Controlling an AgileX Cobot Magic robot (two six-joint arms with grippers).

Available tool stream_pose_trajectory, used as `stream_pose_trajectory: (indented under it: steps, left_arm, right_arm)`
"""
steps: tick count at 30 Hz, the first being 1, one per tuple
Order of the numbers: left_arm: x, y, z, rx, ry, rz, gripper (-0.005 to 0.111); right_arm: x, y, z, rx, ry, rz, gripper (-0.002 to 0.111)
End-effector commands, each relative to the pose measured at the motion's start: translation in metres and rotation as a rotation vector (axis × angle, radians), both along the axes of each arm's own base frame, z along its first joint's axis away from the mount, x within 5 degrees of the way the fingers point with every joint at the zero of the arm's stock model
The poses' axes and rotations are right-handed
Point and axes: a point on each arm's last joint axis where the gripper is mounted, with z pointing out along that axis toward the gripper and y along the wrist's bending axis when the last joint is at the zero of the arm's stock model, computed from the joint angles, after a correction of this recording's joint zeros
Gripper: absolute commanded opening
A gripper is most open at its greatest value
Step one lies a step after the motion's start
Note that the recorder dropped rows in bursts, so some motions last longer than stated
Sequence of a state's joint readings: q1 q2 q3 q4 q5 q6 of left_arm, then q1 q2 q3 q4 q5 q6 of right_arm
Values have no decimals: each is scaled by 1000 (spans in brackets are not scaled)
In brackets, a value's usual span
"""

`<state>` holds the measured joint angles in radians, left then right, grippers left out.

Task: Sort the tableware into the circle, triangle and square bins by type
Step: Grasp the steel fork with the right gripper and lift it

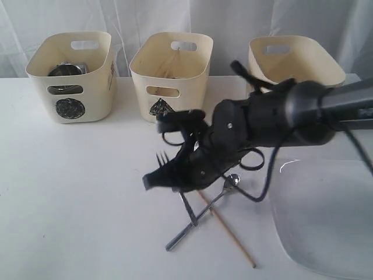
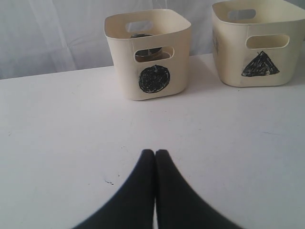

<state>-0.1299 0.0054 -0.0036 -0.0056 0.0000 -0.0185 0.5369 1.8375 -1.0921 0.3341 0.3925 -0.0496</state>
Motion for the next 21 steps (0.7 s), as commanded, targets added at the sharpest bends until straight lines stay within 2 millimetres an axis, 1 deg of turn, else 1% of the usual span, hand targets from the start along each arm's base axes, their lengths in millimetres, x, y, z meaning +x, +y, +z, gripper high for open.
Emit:
stream_pose_trajectory:
  steps: [1,3,6,8,10,11,13,14,18,21]
  left_arm:
    - [0,0,-1,-8,-1,-3,0]
    - [0,0,-1,-8,-1,-3,0]
    - [0,0,-1,-8,-1,-3,0]
    - [0,0,-1,-8,-1,-3,0]
    - [0,0,-1,-8,-1,-3,0]
    - [0,0,-1,-8,-1,-3,0]
    - [0,0,-1,-8,-1,-3,0]
    - [0,0,-1,-8,-1,-3,0]
    - [0,0,-1,-8,-1,-3,0]
    - [0,0,-1,-8,-1,-3,0]
  right_arm:
    - [5,-37,55,132,-278,-160,0]
    - [15,-56,82,182,-423,-244,0]
    - [36,-81,113,232,-607,-354,0]
    - [54,-91,124,240,-661,-398,0]
    - [71,-95,128,243,-669,-418,0]
    - [82,-96,126,243,-667,-428,0]
    - [97,-95,129,250,-685,-433,0]
    - [107,-92,129,255,-695,-433,0]
    - [136,-85,125,285,-709,-448,0]
    - [156,-77,117,299,-711,-449,0]
